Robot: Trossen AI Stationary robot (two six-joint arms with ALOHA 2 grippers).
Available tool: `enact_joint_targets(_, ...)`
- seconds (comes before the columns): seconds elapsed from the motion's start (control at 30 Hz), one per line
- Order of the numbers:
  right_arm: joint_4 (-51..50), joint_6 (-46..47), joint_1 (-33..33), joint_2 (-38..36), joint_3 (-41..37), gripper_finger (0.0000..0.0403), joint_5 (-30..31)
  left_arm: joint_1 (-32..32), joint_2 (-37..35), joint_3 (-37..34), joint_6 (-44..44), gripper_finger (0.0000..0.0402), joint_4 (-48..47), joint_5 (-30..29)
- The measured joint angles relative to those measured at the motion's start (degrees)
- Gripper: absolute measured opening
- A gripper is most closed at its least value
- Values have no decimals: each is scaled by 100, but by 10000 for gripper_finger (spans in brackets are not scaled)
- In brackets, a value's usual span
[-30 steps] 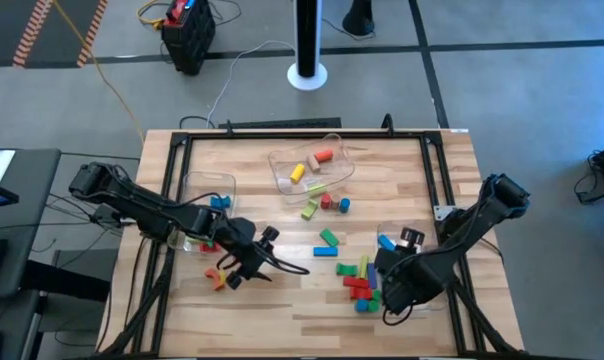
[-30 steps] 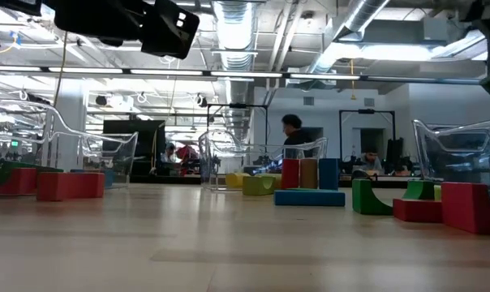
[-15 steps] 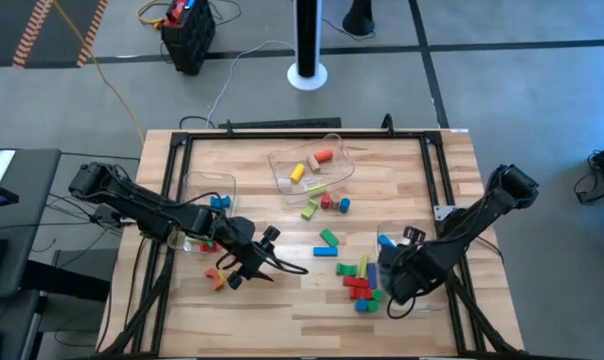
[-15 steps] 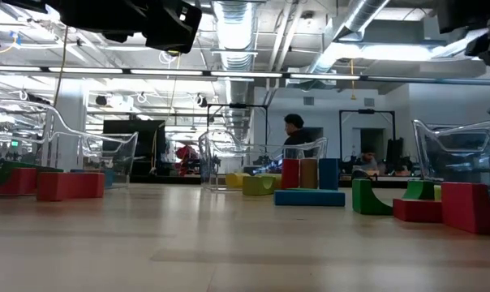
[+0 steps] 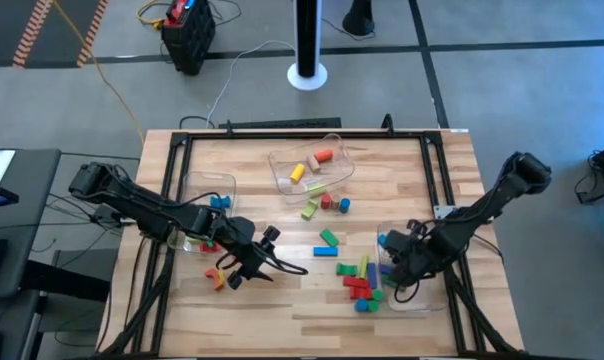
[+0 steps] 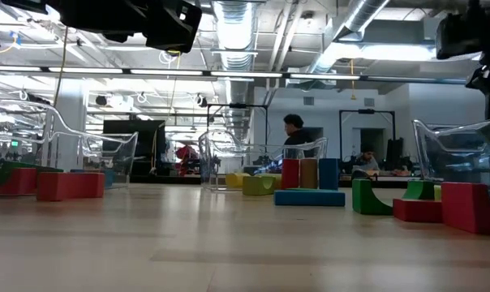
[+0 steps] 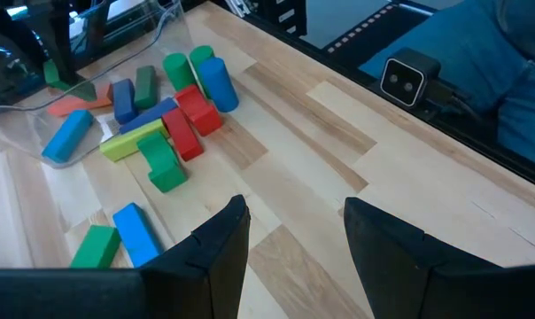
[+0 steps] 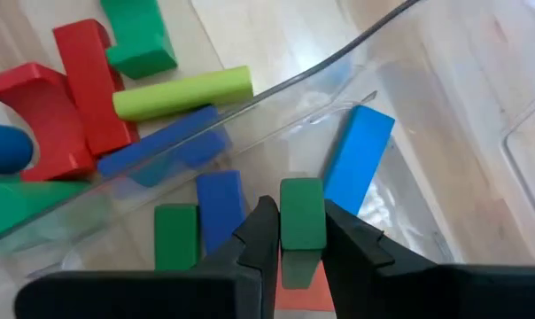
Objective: Sort blocks by size
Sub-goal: Put the green rectangular block into the right transparent bin
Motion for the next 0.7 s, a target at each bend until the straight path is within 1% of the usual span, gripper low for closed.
enact_joint_targets(0.47,-3,63,-42,-141,-36,101,0,2,1,0,0,180,3,2)
enact_joint_targets(0.57,-11,65,-42,-141,-36,110,1,2,0,0,0,180,3,2)
enact_joint_targets(0.7,-16,66,-42,-141,-36,134,2,1,2,0,0,180,3,2)
